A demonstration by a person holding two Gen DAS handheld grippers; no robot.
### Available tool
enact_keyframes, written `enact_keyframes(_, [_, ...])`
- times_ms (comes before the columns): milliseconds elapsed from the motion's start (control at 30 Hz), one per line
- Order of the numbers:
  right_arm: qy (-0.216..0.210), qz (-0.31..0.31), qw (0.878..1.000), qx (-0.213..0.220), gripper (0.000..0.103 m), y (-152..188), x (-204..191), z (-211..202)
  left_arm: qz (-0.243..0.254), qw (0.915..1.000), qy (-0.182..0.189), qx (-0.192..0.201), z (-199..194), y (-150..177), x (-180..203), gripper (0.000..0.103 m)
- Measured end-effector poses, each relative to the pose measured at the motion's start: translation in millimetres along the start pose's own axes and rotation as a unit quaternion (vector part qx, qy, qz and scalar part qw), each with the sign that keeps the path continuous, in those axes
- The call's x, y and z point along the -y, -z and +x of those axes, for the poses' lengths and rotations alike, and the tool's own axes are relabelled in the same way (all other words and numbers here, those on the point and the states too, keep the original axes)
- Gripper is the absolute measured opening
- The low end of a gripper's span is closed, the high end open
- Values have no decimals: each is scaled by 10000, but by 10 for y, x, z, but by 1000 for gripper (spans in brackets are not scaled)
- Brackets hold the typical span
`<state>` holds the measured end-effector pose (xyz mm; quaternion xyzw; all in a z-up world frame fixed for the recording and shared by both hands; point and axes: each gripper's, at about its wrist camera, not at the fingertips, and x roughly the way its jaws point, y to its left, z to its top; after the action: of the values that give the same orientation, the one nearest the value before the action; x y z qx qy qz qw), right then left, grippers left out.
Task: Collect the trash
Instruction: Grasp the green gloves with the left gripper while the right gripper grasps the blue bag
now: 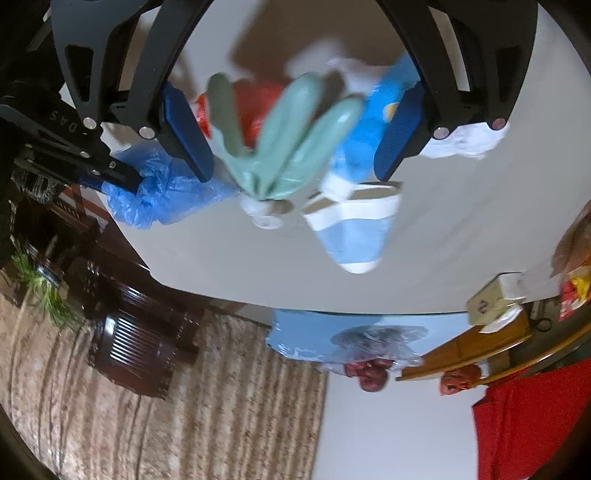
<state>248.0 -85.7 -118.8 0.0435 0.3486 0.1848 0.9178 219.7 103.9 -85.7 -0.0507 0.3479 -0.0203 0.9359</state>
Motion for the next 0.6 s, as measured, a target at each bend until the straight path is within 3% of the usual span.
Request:
enact_keyframes(267, [123, 148, 9998, 6, 31, 37, 192, -24, 65, 9992, 9, -387, 372, -29, 177, 73])
enact_keyframes(400, [104, 200, 9997, -7, 31, 55, 223, -8, 34, 9981, -118, -599, 500, -2, 160, 62])
enact_keyframes(600, [50, 239, 9997, 8, 31, 70, 207, -16, -27, 9981, -44, -616, 471, 37, 135, 43])
